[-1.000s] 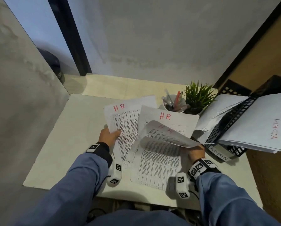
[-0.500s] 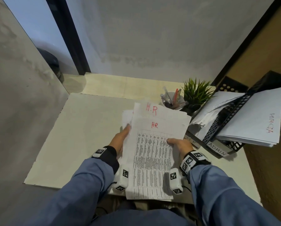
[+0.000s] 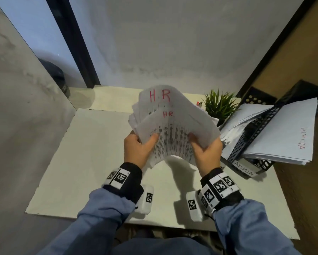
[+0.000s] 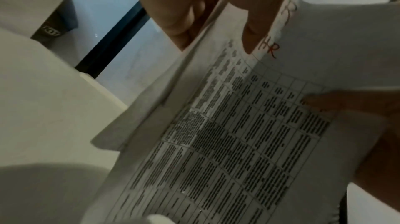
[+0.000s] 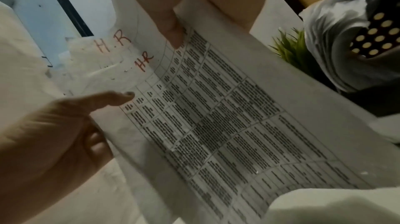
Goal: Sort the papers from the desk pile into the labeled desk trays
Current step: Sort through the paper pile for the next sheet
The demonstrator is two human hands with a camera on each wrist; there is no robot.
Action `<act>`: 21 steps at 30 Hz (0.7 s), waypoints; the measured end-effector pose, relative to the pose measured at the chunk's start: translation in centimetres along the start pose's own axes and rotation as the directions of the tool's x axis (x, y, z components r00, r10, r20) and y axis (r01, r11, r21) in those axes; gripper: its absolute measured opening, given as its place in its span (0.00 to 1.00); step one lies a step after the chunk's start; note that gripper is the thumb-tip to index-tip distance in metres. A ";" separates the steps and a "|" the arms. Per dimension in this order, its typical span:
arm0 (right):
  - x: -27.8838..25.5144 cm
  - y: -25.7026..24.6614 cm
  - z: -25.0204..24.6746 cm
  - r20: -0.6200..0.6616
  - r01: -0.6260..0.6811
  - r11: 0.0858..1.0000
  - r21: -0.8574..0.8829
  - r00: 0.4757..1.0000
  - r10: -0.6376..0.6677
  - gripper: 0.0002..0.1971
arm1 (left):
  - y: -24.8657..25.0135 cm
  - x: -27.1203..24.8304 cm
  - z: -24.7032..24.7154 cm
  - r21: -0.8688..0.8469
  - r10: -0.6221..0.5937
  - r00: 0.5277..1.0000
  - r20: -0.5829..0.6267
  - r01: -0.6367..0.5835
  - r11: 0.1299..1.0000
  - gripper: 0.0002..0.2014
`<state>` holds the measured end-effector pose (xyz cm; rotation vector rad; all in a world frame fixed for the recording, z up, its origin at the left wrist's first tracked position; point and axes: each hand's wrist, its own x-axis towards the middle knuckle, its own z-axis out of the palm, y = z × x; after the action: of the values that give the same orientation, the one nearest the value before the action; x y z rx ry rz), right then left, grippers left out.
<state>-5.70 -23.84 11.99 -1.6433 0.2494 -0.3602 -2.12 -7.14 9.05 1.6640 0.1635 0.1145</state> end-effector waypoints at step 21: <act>0.4 2.3 0.1 -0.086 -0.311 0.944 0.106 0.943 0.321 0.14 | -2.5 -0.2 1.1 0.029 -0.157 0.988 0.014 0.156 0.987 0.04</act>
<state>-5.21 -24.10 9.74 -1.4673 0.5596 -0.2068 -2.26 -7.99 6.48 1.6732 0.2837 -0.0205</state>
